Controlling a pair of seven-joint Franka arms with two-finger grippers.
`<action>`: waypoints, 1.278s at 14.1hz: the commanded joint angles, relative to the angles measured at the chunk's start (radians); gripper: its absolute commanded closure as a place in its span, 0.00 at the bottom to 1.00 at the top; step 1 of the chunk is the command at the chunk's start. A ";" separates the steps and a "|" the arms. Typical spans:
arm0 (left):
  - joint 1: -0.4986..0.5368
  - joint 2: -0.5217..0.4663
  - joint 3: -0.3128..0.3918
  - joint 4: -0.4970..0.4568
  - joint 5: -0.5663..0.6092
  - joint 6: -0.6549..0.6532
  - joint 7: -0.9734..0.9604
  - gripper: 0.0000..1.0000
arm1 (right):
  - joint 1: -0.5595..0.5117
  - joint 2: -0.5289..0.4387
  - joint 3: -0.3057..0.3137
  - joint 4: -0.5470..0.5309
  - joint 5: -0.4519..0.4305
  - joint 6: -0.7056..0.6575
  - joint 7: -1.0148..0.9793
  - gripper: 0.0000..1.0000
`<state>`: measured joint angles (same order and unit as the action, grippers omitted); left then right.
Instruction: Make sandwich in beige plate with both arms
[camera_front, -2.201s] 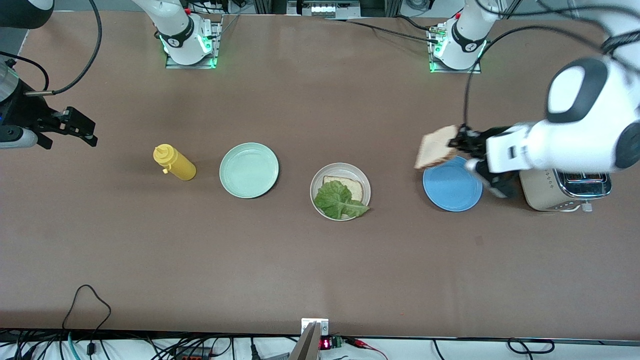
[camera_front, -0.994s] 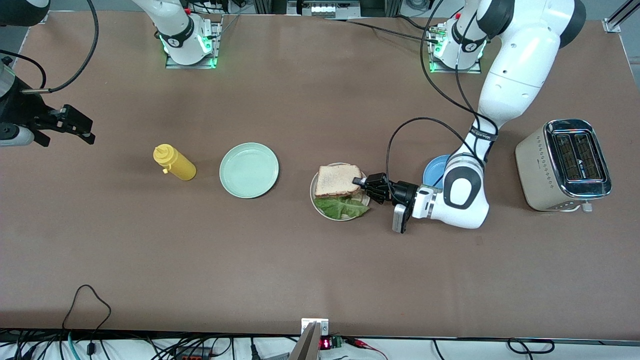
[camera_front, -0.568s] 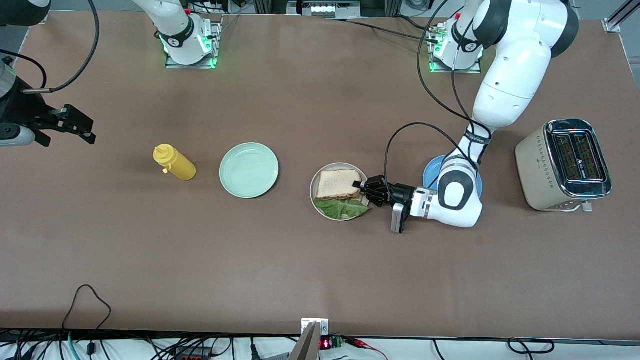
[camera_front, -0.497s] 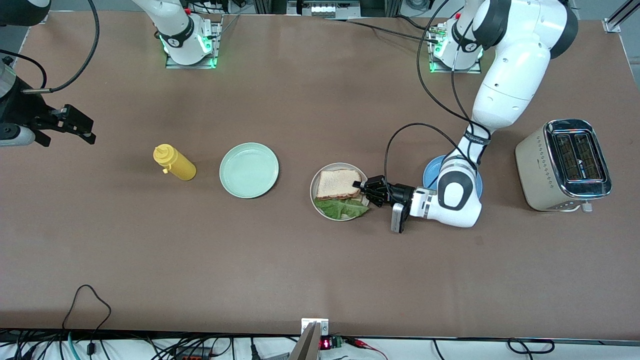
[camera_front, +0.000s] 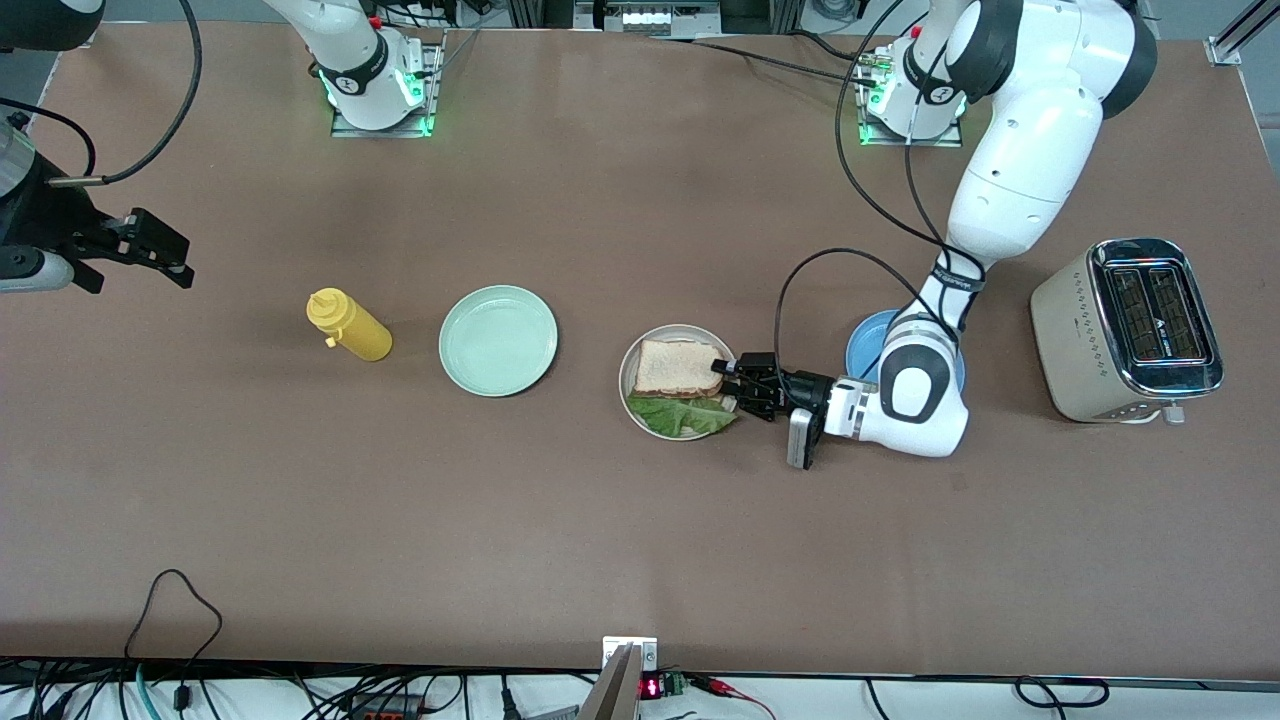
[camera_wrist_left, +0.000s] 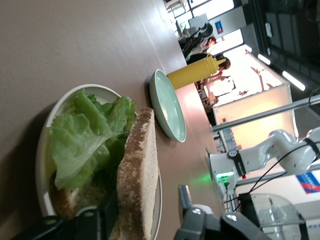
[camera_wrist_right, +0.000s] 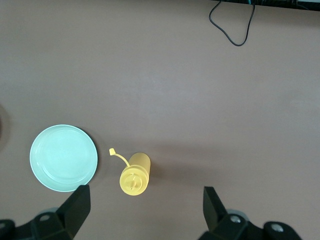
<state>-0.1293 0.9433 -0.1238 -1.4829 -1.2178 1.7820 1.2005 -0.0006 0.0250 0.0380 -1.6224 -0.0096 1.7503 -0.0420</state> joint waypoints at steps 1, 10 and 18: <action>0.022 -0.086 0.006 -0.020 0.104 -0.019 -0.047 0.00 | 0.004 -0.008 -0.003 0.009 -0.007 -0.006 0.002 0.00; 0.046 -0.294 0.004 -0.010 0.532 -0.058 -0.423 0.00 | 0.004 -0.010 -0.003 0.009 -0.007 -0.008 0.002 0.00; 0.036 -0.466 -0.014 0.070 1.068 -0.189 -0.673 0.00 | 0.005 -0.008 -0.003 0.009 -0.007 -0.005 0.002 0.00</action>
<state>-0.0856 0.5056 -0.1355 -1.4571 -0.2665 1.6586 0.5737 -0.0006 0.0246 0.0379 -1.6200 -0.0096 1.7507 -0.0421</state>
